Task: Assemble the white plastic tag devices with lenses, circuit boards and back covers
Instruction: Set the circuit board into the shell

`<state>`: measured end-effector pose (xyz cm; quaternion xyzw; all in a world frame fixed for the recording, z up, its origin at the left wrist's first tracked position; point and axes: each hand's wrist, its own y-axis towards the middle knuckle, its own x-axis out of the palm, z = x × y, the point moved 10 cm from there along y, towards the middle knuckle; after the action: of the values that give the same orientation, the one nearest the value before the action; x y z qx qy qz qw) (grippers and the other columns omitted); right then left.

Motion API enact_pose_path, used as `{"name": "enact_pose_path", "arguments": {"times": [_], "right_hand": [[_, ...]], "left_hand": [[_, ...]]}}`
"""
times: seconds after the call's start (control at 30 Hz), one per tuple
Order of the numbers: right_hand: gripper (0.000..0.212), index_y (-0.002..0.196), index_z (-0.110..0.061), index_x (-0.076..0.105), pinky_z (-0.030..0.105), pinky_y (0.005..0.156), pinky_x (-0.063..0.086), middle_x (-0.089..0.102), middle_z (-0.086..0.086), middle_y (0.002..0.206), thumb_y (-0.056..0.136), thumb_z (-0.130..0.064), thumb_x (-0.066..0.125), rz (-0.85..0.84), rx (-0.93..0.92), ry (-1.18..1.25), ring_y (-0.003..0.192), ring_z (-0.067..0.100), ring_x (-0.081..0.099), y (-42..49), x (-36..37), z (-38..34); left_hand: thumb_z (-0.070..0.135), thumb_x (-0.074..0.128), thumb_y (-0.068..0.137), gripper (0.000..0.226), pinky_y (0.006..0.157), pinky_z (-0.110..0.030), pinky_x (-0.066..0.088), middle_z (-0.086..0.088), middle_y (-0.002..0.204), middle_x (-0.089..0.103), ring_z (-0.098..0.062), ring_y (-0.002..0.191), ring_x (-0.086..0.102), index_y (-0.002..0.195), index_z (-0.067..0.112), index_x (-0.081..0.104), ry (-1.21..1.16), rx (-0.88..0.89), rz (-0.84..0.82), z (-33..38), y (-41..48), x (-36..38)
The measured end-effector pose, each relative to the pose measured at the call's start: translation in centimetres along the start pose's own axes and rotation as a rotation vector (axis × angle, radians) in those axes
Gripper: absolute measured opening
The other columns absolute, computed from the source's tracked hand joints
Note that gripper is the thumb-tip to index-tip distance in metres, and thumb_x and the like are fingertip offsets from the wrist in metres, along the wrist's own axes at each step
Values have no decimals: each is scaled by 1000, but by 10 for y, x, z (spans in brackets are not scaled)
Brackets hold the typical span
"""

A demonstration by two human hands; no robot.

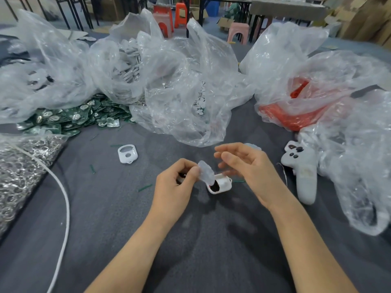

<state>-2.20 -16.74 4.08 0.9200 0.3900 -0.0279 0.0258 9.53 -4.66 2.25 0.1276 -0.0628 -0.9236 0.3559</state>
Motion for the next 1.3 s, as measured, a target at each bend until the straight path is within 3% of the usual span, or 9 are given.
{"name": "enact_pose_path", "arguments": {"times": [0.17, 0.3, 0.47, 0.73, 0.8, 0.87, 1.0, 1.1, 1.3], "right_hand": [[21, 105, -22, 70, 22, 82, 54, 73, 2, 96, 87, -11, 66, -93, -7, -111, 91, 18, 69, -2, 13, 1], [22, 102, -17, 70, 18, 68, 52, 70, 2, 81, 85, -4, 68, -102, 1, -89, 72, 13, 64, -2, 14, 2], [24, 99, -13, 70, 19, 68, 53, 66, 3, 76, 82, 4, 66, -75, 34, 47, 69, 11, 63, -1, 7, 5], [23, 94, -14, 70, 21, 60, 54, 70, 0, 72, 83, 6, 65, 38, -5, 97, 66, 10, 64, 2, -5, 2], [22, 90, -14, 71, 18, 57, 51, 70, 0, 70, 82, 6, 66, 93, -14, 27, 63, 8, 63, 2, -15, 2], [21, 85, -13, 71, 16, 56, 50, 70, 0, 67, 81, 7, 68, 134, 4, -51, 59, 9, 60, 3, -27, 5], [20, 80, -13, 71, 16, 55, 49, 70, 1, 65, 80, 7, 69, 106, 104, -172, 57, 11, 59, 3, -33, 19], [20, 76, -13, 70, 16, 54, 48, 69, 1, 62, 80, 7, 69, 51, 122, -208, 52, 7, 57, 4, -24, 24], [23, 74, -16, 68, 17, 57, 50, 69, 1, 67, 80, 6, 68, -14, 130, -311, 58, 8, 61, 3, -11, 26]], "left_hand": [[20, 56, 87, 14, 72, -27, 49, 12, 75, 68, -2, 71, 61, 77, 25, 65, 23, 53, -70, 8, -2, 9], [10, 57, 94, 20, 75, -33, 51, 13, 73, 70, -2, 71, 63, 82, 23, 67, -11, 53, -18, 8, -2, 2], [3, 56, 93, 21, 72, -13, 49, 14, 72, 70, 3, 71, 65, 83, 20, 66, -71, 33, -9, 8, -1, 1], [11, 58, 94, 24, 72, -30, 48, 13, 74, 71, -6, 75, 63, 83, 31, 66, 23, 40, -18, 6, -3, 4], [15, 62, 91, 20, 76, -23, 45, 15, 83, 70, -4, 88, 60, 88, 34, 65, 109, 86, 11, 11, -5, 3], [29, 66, 83, 18, 93, -25, 39, 21, 101, 64, -6, 110, 51, 101, 34, 65, 312, 167, 47, 18, -7, 2], [51, 71, 75, 63, 119, -47, 4, 10, 140, 44, -20, 144, 17, 131, 28, 52, 616, 181, -112, 7, -9, 22], [58, 66, 71, 69, 116, -45, -9, 9, 150, 31, -18, 147, 1, 133, 33, 49, 741, 183, -172, -2, -9, 30], [62, 57, 73, 50, 116, -49, -7, 9, 151, 30, -16, 147, -1, 115, 36, 58, 758, 175, -217, -8, -7, 34]]}}
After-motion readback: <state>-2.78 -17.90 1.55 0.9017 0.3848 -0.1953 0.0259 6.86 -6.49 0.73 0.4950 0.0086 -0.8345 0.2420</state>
